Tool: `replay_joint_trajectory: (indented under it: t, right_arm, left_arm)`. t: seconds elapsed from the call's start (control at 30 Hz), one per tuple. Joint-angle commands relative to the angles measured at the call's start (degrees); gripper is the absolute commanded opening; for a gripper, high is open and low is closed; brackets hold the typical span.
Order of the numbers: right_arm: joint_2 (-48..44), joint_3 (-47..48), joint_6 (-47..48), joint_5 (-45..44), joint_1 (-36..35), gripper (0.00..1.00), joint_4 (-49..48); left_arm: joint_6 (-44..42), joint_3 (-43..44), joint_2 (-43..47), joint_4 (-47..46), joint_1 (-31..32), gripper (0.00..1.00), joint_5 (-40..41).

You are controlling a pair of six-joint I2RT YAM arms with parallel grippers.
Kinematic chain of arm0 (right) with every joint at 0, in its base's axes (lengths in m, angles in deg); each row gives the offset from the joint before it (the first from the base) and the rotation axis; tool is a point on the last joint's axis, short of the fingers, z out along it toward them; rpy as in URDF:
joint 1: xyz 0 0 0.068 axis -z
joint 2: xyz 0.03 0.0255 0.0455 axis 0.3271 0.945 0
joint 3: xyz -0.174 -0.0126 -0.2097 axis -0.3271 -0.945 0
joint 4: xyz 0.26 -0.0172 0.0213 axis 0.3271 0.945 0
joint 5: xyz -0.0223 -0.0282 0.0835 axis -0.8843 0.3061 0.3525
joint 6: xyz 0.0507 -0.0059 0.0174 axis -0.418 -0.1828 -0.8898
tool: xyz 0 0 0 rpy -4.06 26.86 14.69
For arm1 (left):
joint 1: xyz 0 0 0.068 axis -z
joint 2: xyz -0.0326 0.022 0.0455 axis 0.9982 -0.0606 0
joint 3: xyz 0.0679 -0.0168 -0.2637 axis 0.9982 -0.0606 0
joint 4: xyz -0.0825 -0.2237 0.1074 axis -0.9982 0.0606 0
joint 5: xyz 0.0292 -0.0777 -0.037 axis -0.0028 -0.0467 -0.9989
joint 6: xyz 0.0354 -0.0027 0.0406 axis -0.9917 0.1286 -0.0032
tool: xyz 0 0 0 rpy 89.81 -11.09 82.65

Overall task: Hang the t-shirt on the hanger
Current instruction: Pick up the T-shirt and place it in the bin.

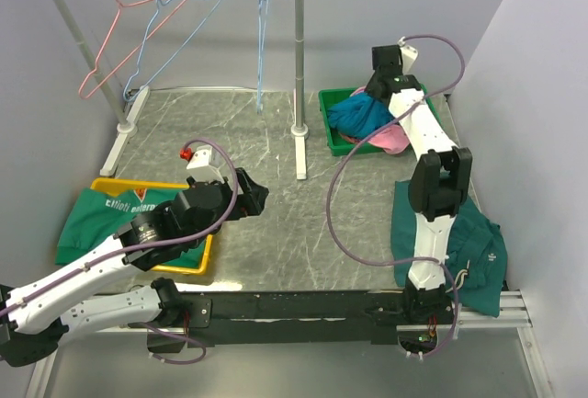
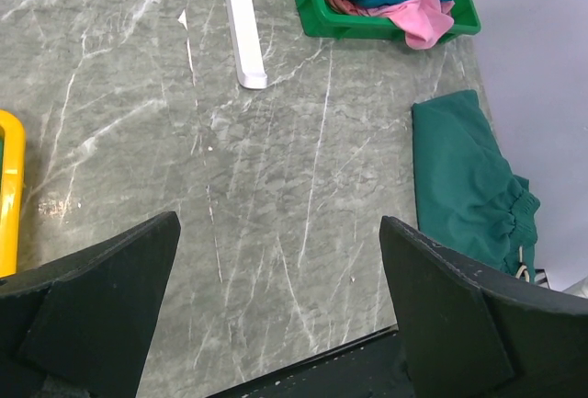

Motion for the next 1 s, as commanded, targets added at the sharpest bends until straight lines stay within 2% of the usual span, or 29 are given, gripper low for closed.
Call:
replay_joint_trajectory:
  t: [0.0,0.17,0.4,0.63,0.8,0.97]
  right_arm:
    - [-10.31,7.44,0.53,0.63,-0.02,0.0,-0.33]
    - [-14.18,16.83,1.84,1.76,0.07,0.0,-1.2]
    - [-17.96,19.05,3.51,4.84,-0.2,0.0,-10.95]
    - [-18.05,27.91,5.18,4.58,-0.81,0.0,-15.88]
    - [-23.22,26.71,8.34,2.74,-4.23,0.0,-18.34]
    - [-29.21,23.01,14.49,-1.04,-10.82,0.0,-21.77]
  left_arm:
    - [-1.75,1.61,-0.06,-2.17,-0.34,0.96,-0.02]
    - [-2.54,2.58,-1.03,-4.28,-0.52,0.96,-1.69]
    - [-3.16,3.9,-2.96,-6.83,-0.78,0.96,-3.01]
    - [-3.95,4.17,-3.23,-7.89,-1.48,0.96,-3.27]
    - [-3.95,3.73,-3.67,-9.03,-2.27,0.96,-4.59]
    - [-3.6,2.76,-3.67,-9.91,-2.54,0.96,-5.64]
